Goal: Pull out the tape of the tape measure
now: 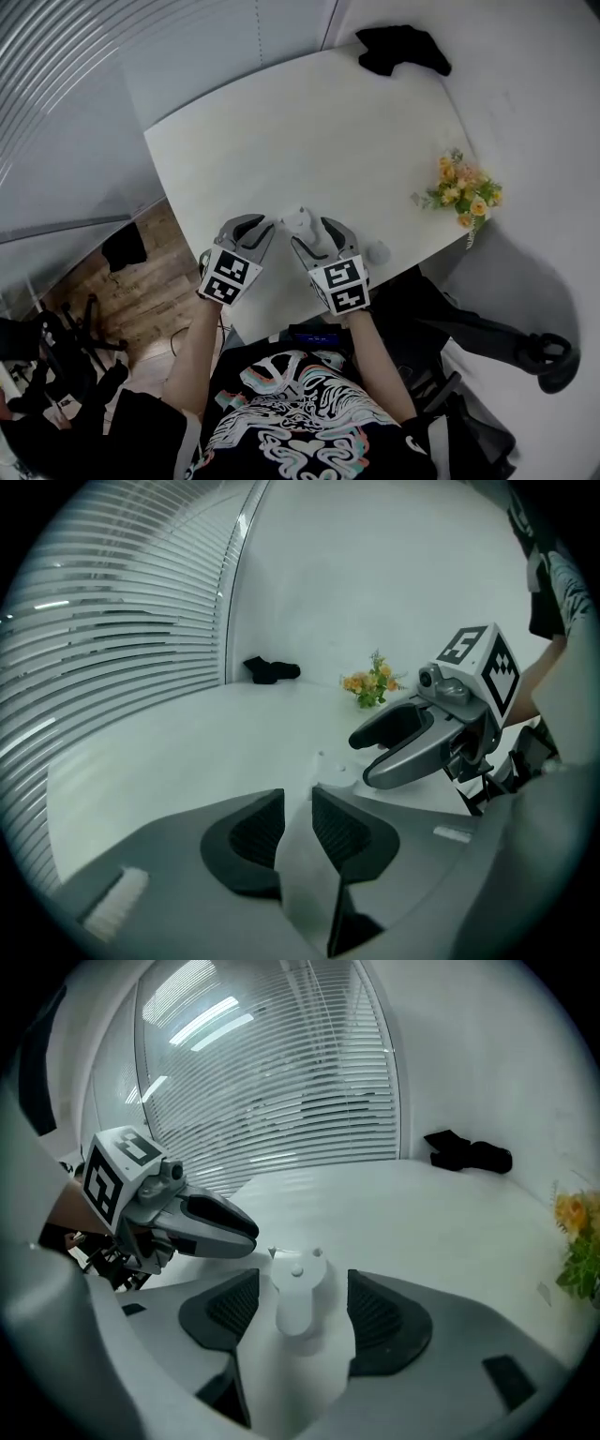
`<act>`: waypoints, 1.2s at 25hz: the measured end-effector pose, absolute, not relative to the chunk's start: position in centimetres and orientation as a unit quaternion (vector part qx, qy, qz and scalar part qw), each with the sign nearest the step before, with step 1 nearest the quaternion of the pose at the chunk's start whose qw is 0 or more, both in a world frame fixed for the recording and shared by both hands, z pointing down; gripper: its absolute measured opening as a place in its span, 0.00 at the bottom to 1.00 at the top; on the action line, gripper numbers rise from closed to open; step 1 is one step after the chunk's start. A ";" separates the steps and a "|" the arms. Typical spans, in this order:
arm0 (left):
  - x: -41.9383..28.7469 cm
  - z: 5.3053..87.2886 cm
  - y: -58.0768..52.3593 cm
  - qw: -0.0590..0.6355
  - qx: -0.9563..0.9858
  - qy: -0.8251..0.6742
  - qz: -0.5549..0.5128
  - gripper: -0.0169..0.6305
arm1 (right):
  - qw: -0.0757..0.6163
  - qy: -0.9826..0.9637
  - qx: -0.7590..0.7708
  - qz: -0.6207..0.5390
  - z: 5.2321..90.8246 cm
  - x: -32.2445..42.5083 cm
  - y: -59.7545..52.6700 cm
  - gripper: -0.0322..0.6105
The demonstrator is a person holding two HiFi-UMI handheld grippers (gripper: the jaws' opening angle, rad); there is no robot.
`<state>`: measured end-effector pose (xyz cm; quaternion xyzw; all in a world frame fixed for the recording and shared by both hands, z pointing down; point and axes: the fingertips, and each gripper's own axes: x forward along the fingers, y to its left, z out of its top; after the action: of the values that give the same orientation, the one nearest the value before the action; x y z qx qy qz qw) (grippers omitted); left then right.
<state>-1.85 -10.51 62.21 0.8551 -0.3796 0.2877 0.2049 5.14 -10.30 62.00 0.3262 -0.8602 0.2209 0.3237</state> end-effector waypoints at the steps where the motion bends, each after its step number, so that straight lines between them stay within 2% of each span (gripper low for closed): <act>1: -1.8 62.3 -10.6 0.201 0.856 -0.376 0.292 0.17 | 0.329 -0.860 0.324 0.217 62.2 5.1 -10.5 0.49; 17: -0.3 63.2 -10.6 0.171 0.872 -0.325 0.324 0.17 | 0.380 -0.862 0.283 0.180 64.4 4.1 -10.9 0.50; 30: -0.7 63.2 -10.5 0.179 0.866 -0.343 0.317 0.17 | 0.374 -0.872 0.279 0.146 64.3 3.6 -11.2 0.48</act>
<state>-0.65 -10.54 63.19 0.8659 -0.3431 0.3167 0.1794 3.55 -11.16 64.35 0.2793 -0.8723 0.1464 0.3737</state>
